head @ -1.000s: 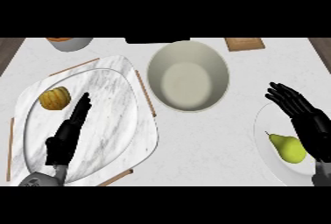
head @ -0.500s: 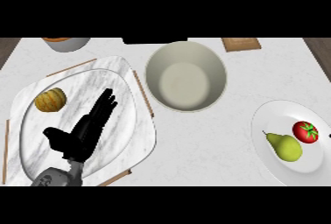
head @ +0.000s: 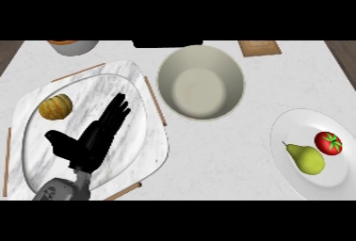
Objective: Pick the tomato from the plate and place it in the bowl
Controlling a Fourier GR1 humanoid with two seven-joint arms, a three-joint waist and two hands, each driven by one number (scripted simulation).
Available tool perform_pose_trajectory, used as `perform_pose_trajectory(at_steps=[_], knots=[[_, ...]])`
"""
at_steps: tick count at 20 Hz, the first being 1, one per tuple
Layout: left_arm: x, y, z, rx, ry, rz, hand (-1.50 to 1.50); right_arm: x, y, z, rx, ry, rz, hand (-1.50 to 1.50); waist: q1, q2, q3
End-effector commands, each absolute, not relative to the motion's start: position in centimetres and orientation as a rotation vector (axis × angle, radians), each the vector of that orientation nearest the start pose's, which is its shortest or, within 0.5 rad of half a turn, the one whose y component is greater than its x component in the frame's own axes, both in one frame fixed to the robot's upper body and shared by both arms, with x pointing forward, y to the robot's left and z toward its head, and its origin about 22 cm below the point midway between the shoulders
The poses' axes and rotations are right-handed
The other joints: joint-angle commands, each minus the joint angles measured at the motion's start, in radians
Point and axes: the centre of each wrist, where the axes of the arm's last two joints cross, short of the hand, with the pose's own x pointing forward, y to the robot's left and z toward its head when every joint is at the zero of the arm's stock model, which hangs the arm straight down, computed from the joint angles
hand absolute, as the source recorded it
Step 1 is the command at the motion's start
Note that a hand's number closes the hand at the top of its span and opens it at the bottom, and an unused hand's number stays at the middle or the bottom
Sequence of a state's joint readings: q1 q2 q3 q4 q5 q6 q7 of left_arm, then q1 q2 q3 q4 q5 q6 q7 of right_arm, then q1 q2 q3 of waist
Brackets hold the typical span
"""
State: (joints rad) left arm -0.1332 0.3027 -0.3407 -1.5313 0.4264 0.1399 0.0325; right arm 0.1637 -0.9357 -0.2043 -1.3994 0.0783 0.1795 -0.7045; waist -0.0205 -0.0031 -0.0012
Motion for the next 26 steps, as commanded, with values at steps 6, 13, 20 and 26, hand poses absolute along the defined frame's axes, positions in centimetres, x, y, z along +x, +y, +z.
perform_pose_trajectory(at_steps=[6,13,20,26], knots=[[26.8,20.0,2.0,-0.264,-1.487,-0.14,0.0,20.9,-43.9,16.2,-0.787,-1.311,1.205,-1.5,0.014,0.003,-0.002],[25.7,20.5,2.2,-0.282,-1.486,-0.141,0.0,21.5,-38.5,14.1,-0.735,-1.108,1.206,-1.5,0.028,0.003,0.0],[27.6,20.7,3.2,-0.274,-1.478,-0.143,0.0,24.4,-39.5,13.2,-0.775,-0.943,1.201,-1.5,0.026,0.004,0.001],[26.3,19.4,2.7,-0.272,-1.475,-0.136,0.0,25.6,-39.3,10.0,-0.782,-0.821,1.249,-1.5,0.035,0.006,0.002]])
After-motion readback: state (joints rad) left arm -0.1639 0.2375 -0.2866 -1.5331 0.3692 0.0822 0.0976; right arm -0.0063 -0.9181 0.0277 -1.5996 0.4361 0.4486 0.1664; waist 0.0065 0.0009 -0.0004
